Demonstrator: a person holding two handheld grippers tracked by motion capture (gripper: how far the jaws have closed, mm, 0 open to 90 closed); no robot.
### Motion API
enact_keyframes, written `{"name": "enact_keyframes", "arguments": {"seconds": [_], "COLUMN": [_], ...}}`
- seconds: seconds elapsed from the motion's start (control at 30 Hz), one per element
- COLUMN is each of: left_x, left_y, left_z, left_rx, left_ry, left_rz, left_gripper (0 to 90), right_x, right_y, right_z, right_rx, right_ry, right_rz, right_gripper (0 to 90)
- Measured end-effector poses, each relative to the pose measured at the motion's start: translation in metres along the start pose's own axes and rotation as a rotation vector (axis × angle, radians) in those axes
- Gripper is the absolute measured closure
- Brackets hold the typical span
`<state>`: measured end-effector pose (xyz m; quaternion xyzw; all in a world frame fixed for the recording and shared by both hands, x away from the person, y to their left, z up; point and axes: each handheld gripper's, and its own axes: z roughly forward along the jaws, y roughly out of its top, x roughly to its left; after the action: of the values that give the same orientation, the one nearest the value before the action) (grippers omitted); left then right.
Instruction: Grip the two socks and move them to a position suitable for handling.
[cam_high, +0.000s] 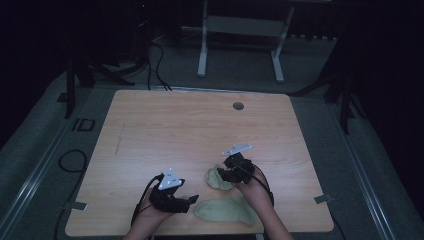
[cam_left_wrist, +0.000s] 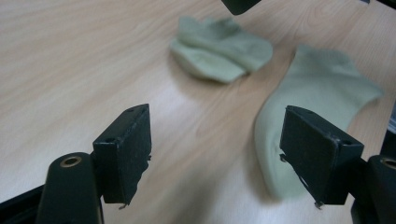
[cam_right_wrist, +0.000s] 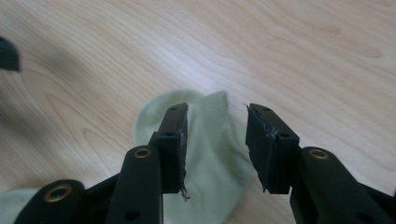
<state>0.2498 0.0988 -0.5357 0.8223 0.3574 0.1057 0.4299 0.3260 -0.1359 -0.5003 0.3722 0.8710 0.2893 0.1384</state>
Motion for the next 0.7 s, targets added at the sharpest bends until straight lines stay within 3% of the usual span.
{"name": "enact_keyframes", "arguments": {"seconds": [0.13,0.27,0.3,0.53,0.63,0.7], "left_x": [0.005,0.007,0.010,0.023,0.025,0.025], "left_y": [0.017,0.029,0.035,0.038,0.036,0.036], "left_z": [0.019,0.035,0.047,0.072,0.079,0.081], "left_rx": [0.011,0.035,0.057,0.127,0.148,0.157], "left_ry": [-0.002,0.003,0.009,0.000,-0.019,-0.021], "left_rz": [0.002,0.015,0.025,-0.009,-0.013,-0.008], "left_gripper": [25.8,28.0,28.0,45.9,52.3,58.5], "right_x": [-0.008,-0.013,-0.015,-0.022,-0.022,-0.022], "right_y": [0.001,0.001,0.002,-0.004,-0.009,-0.011], "right_z": [0.001,0.007,0.010,0.036,0.043,0.042], "right_rx": [0.015,0.029,0.037,0.102,0.130,0.122], "right_ry": [0.019,0.040,0.051,0.075,0.077,0.089], "right_rz": [-0.037,-0.038,-0.034,-0.037,-0.052,-0.053], "right_gripper": [58.5,58.2,57.8,59.7,65.0,73.6]}}
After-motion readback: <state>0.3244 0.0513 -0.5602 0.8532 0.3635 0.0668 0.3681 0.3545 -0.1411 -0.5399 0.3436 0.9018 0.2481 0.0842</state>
